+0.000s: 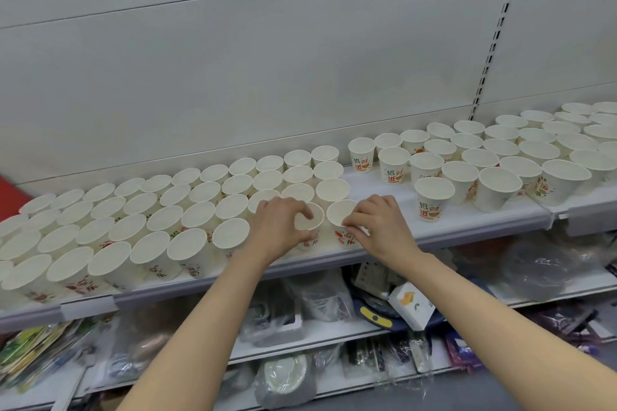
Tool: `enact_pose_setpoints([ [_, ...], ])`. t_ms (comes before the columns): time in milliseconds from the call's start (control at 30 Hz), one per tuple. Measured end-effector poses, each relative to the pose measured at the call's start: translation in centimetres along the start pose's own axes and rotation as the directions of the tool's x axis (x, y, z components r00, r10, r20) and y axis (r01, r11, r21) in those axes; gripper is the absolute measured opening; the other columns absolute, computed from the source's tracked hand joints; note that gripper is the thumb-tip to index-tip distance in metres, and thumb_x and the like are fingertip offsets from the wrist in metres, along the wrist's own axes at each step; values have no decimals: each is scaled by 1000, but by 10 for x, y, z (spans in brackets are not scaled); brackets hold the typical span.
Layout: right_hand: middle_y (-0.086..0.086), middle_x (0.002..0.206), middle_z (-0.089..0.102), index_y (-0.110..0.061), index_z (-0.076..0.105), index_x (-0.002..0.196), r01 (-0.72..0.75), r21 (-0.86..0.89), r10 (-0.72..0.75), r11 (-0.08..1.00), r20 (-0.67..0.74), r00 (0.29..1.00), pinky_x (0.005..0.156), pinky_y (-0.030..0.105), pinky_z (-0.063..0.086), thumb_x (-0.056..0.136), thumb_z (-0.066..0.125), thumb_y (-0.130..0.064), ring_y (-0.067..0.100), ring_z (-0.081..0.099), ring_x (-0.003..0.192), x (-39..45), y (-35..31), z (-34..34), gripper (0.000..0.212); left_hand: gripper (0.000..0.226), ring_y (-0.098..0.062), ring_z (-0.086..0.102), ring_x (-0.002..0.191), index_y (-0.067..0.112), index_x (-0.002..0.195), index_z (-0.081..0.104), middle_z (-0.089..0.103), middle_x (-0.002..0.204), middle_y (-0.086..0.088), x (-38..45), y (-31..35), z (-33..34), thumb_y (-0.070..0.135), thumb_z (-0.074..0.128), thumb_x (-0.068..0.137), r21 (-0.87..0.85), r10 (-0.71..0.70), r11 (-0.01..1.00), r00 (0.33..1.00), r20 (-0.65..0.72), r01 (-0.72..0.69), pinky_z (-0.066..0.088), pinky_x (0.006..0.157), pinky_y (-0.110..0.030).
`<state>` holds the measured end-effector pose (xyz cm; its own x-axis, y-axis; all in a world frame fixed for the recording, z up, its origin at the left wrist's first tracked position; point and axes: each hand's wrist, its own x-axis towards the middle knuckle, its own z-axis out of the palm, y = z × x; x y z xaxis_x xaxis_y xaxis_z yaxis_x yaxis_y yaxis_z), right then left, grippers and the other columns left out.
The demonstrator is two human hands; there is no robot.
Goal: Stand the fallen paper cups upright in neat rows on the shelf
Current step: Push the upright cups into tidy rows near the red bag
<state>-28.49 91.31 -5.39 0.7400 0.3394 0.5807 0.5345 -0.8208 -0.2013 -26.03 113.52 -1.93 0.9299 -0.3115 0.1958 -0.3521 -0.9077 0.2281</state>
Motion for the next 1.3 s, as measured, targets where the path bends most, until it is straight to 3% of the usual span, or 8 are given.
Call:
enact_pose_setpoints([
  [233, -3, 87, 64, -20, 72, 88, -33, 19, 34, 999, -78, 996, 73, 32, 33, 76, 78, -23, 24, 55, 85, -7, -8, 10, 14, 15, -14, 57, 99, 38, 82, 68, 69, 102, 13, -5, 8, 5, 52, 71, 79, -55, -9, 998, 999, -41, 7, 40, 90, -35],
  [300, -1, 104, 65, -19, 69, 105, -52, 33, 54, 998, -70, 996, 79, 34, 39, 74, 79, -28, 25, 53, 100, -10, -9, 13, 34, 42, -17, 49, 120, 37, 109, 66, 61, 126, 11, -8, 3, 8, 58, 71, 74, -35, 17, 999, 997, -70, -20, 35, 101, -37],
  [400, 2, 147, 42, -21, 45, 139, -85, -13, 86, 996, 106, 991, 105, 40, 31, 79, 69, -48, 24, 31, 136, -9, -5, 11, 70, 101, -18, 9, 149, 23, 152, 23, 15, 161, 1, -7, -2, 9, 78, 54, 73, 114, -9, 994, 997, 75, 0, 6, 120, -42],
  [567, -2, 161, 1, -21, 9, 153, -98, -101, 129, 990, 379, 916, 120, 37, 6, 81, 33, -74, 14, -4, 147, 5, 2, 11, 92, 107, -17, -4, 150, 16, 155, 3, 0, 163, -3, 3, 4, 7, 86, 27, 78, 237, -61, 971, 954, 292, -11, -12, 117, -50],
  [933, -4, 160, 10, -21, 16, 152, -194, -2, 182, 981, 366, 913, 119, 34, 9, 89, 45, -63, 13, 5, 147, 13, 1, 5, 81, 86, -11, 4, 149, 23, 154, 17, 11, 162, 6, 4, -1, 1, 76, 28, 86, 71, -16, 997, 974, 225, 0, -5, 119, -46],
  [1067, -5, 138, 52, -24, 51, 135, -271, 163, 254, 949, 119, 960, 107, 33, 27, 89, 44, -60, 16, 42, 129, 15, 31, -28, 59, 68, -20, 35, 140, 25, 145, 41, 38, 153, 4, 27, -7, -14, 66, 39, 90, -42, 21, 999, 999, 35, -20, 25, 114, -45],
  [1167, 2, 111, 69, -18, 68, 111, -359, 2, 359, 933, -20, 933, 91, 38, 38, 87, 64, -34, 26, 54, 107, 34, 79, -40, 29, 51, -24, 49, 127, 25, 136, 53, 54, 140, 4, 56, -4, -18, 50, 52, 92, -31, 17, 999, 1000, -16, -17, 36, 102, -44],
  [1300, 2, 108, 68, -23, 68, 110, -323, -288, 392, 902, 225, 892, 88, 37, 34, 83, 64, -34, 28, 51, 105, 71, 126, -33, 29, 44, -25, 53, 122, 25, 131, 57, 60, 132, 1, 109, 23, -6, 42, 57, 90, 4, 13, 1000, 1000, 22, -13, 39, 99, -42],
])
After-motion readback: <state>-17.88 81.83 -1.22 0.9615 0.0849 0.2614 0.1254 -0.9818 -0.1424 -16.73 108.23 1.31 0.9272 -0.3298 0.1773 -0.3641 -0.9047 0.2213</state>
